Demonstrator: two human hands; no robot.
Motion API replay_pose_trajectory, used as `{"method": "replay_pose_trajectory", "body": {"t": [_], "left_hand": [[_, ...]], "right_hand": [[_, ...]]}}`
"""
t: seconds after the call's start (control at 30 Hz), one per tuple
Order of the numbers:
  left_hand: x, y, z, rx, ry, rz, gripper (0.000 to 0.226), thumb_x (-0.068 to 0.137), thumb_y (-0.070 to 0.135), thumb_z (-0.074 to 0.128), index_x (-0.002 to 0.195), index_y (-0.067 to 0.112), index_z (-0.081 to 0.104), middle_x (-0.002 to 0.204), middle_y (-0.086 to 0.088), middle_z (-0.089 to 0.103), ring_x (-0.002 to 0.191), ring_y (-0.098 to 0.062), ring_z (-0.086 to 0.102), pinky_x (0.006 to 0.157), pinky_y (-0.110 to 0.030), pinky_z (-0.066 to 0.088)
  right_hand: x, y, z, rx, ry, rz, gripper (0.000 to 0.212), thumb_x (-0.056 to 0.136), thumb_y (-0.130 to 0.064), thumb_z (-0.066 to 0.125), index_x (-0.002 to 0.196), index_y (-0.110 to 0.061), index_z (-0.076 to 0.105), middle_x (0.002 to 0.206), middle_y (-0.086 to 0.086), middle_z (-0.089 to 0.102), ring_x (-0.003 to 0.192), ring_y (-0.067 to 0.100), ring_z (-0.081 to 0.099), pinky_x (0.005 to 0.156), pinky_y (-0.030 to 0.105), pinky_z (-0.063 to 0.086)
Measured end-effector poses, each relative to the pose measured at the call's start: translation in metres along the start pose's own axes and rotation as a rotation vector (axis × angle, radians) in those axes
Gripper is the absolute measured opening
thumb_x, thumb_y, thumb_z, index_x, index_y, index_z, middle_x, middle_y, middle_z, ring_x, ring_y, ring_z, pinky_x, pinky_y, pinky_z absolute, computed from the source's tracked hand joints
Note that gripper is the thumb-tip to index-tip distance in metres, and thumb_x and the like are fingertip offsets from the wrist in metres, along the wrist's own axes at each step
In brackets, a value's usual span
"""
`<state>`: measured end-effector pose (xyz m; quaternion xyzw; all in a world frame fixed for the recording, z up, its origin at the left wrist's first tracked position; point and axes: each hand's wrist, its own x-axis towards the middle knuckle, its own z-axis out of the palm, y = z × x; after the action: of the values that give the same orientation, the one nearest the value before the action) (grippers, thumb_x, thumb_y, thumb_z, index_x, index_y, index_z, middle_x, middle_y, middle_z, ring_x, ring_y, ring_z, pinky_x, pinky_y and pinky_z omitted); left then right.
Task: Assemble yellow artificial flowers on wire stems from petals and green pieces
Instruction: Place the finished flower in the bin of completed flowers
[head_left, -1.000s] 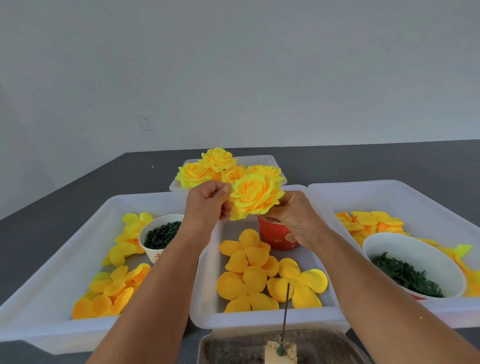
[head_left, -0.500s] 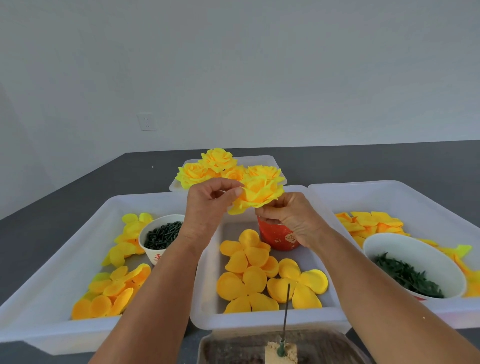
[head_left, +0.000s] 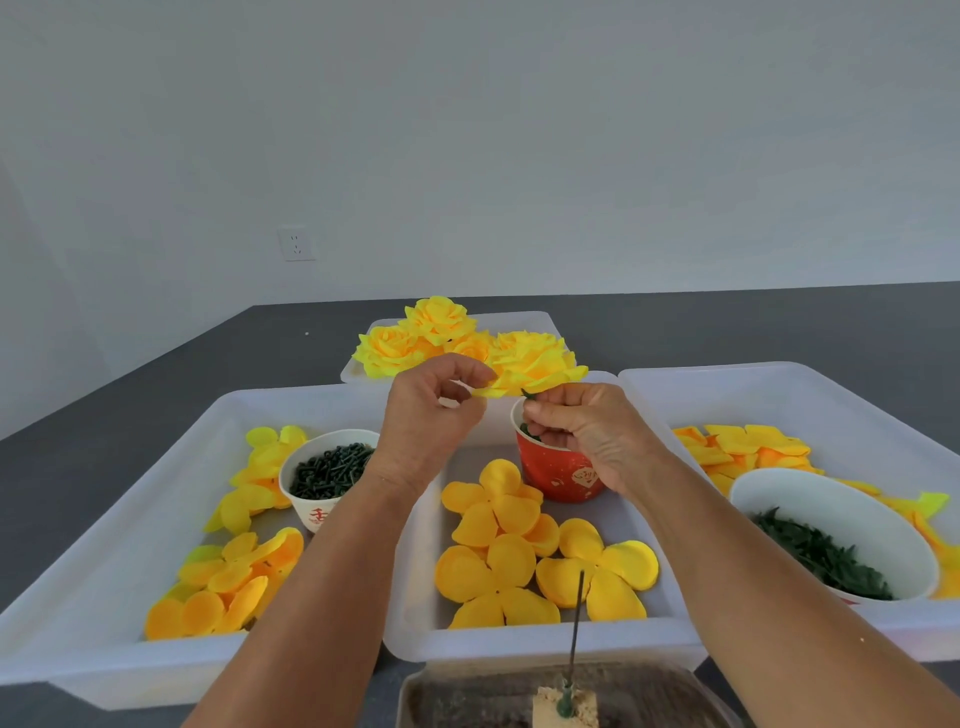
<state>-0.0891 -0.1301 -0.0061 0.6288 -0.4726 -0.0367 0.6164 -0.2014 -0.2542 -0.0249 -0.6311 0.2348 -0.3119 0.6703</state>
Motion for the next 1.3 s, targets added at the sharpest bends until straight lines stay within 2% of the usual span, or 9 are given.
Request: {"method": "replay_pose_trajectory", "body": {"t": [0.23,0.37,0.53,0.7,0.77,0.93,1.07,1.17,1.3], "left_hand": [[0.0009,0.0025,-0.0017,-0.147,0.042,-0.083,0.029,0.087,-0.008,0.045,0.091,0.014,0.064,0.076,-0.003,0.065,0.057,-0.007,0.056,0.051,-0.018,0.044],[0.0018,-0.0022,-0.0018,-0.121,0.090,-0.183,0.015,0.092,0.010,0.055,0.081,0.013,0.065,0.064,-0.003,0.062,0.046,-0.004,0.051,0.044,-0.013,0.039],[0.0022,-0.0066,-0.0057,-0.187,0.087,-0.324,0.017,0.086,0.000,0.061,0.074,0.012,0.066,0.054,0.005,0.059,0.041,0.002,0.047,0.042,-0.011,0.038],[0.0017,-0.0051,-0.0047,-0.168,0.052,-0.250,0.027,0.081,-0.012,0.060,0.079,0.014,0.064,0.071,-0.005,0.060,0.054,0.000,0.055,0.051,-0.011,0.047],[0.0010,-0.0040,-0.0033,-0.099,0.049,-0.194,0.032,0.080,-0.016,0.057,0.078,0.015,0.063,0.073,-0.005,0.058,0.052,0.000,0.057,0.052,-0.015,0.051],[0.0017,-0.0042,-0.0033,-0.192,0.053,-0.276,0.022,0.083,-0.011,0.057,0.082,0.010,0.062,0.071,-0.008,0.060,0.048,-0.004,0.058,0.050,-0.016,0.050],[0.0023,-0.0035,-0.0033,-0.356,0.023,-0.404,0.014,0.083,-0.007,0.060,0.085,0.007,0.062,0.076,-0.010,0.063,0.062,-0.015,0.060,0.056,-0.020,0.055],[0.0032,-0.0030,-0.0038,-0.321,0.063,-0.373,0.024,0.081,-0.014,0.059,0.085,0.009,0.062,0.074,-0.007,0.062,0.059,-0.009,0.061,0.053,-0.018,0.053],[0.0024,-0.0023,-0.0033,-0.185,0.147,-0.254,0.029,0.074,-0.021,0.059,0.082,0.007,0.062,0.065,-0.005,0.062,0.046,0.000,0.056,0.046,-0.013,0.046]], "right_hand": [[0.0024,0.0008,-0.0022,-0.029,-0.016,-0.015,0.013,0.076,-0.003,0.071,0.088,0.001,0.069,0.077,0.009,0.069,0.065,0.013,0.065,0.059,0.018,0.053],[0.0005,0.0035,-0.0004,-0.308,0.012,-0.145,0.014,0.076,-0.009,0.075,0.087,-0.002,0.071,0.079,0.007,0.070,0.070,0.010,0.065,0.066,0.018,0.051],[0.0000,0.0042,0.0014,-0.400,0.020,-0.237,0.014,0.074,-0.001,0.074,0.088,0.002,0.071,0.072,0.000,0.067,0.068,0.010,0.061,0.067,0.022,0.051],[0.0049,0.0077,0.0008,-0.504,0.055,-0.217,0.015,0.074,-0.004,0.076,0.088,0.001,0.072,0.085,0.014,0.071,0.084,0.028,0.066,0.085,0.045,0.053],[0.0052,0.0083,0.0008,-0.529,0.056,-0.223,0.014,0.074,-0.007,0.077,0.086,-0.001,0.072,0.085,0.013,0.072,0.086,0.030,0.067,0.086,0.048,0.052],[0.0052,0.0077,0.0000,-0.559,0.090,-0.236,0.013,0.074,-0.006,0.076,0.086,-0.001,0.072,0.084,0.012,0.070,0.084,0.029,0.065,0.085,0.047,0.053],[0.0056,0.0067,-0.0020,-0.542,0.109,-0.255,0.012,0.076,-0.003,0.074,0.086,0.003,0.071,0.085,0.017,0.070,0.084,0.032,0.065,0.082,0.048,0.053],[0.0042,0.0057,-0.0002,-0.534,0.075,-0.252,0.012,0.076,-0.002,0.074,0.085,0.005,0.070,0.085,0.017,0.070,0.084,0.034,0.064,0.083,0.046,0.053],[0.0033,0.0073,0.0006,-0.524,0.030,-0.255,0.005,0.077,-0.003,0.073,0.075,-0.006,0.069,0.074,0.005,0.067,0.074,0.021,0.061,0.080,0.039,0.051]]}}
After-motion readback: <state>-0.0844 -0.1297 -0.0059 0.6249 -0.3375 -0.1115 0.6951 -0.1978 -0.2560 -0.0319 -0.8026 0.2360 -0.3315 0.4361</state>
